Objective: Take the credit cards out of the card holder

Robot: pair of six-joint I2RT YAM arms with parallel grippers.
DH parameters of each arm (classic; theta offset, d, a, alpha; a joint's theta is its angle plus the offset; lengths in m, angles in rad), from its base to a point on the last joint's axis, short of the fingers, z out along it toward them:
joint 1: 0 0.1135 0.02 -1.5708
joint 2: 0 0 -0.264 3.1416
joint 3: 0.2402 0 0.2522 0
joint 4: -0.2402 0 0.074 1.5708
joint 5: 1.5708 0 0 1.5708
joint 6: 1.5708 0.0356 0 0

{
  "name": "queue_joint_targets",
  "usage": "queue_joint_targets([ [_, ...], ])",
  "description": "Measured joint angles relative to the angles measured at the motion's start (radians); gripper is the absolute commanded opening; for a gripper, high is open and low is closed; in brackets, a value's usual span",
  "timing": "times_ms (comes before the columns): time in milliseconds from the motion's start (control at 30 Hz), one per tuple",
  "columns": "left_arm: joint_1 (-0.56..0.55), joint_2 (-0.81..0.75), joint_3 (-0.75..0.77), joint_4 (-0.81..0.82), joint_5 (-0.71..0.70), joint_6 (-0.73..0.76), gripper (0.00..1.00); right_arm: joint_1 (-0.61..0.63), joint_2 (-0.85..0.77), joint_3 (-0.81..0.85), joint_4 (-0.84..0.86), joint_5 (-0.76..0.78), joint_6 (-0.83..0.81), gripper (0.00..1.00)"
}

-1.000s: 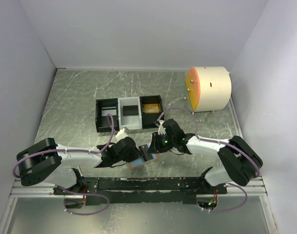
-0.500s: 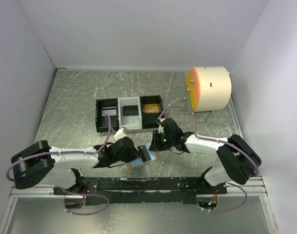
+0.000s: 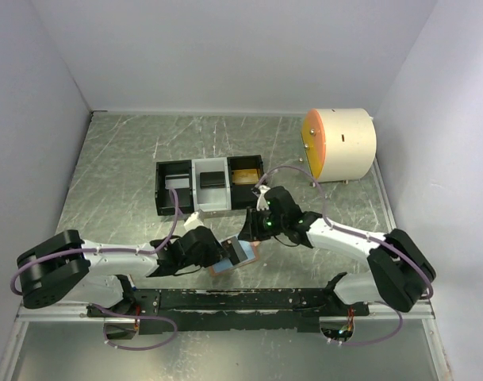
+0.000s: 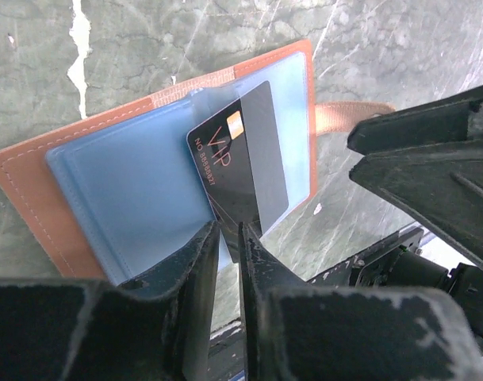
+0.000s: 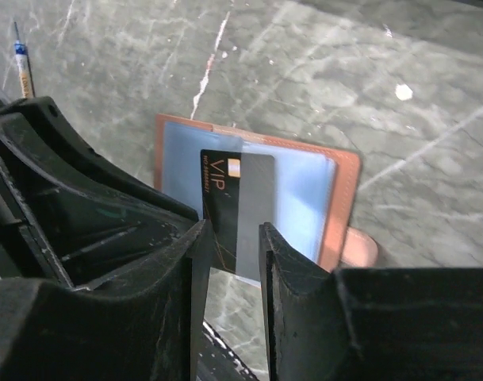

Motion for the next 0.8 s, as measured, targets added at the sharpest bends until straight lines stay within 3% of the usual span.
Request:
queue_joint_targets([
  [267, 0.000, 0.005, -0.010, 0.042, 0.002, -0.011, 0.30, 0.000, 0.163, 0.009, 0.024, -0.058, 0.001, 0.28],
  [400, 0.000, 0.004, -0.010, 0.038, 0.002, -0.022, 0.35, 0.000, 0.170, 0.000, 0.041, -0.055, 0.020, 0.28],
  [633, 0.000, -0.014, -0.010, -0.027, -0.009, -0.048, 0.51, 0.000, 0.162, -0.036, 0.097, -0.046, 0.058, 0.27],
  [800, 0.000, -0.005, -0.010, -0.013, -0.010, -0.055, 0.52, 0.000, 0.149, -0.063, 0.137, -0.040, 0.077, 0.27],
])
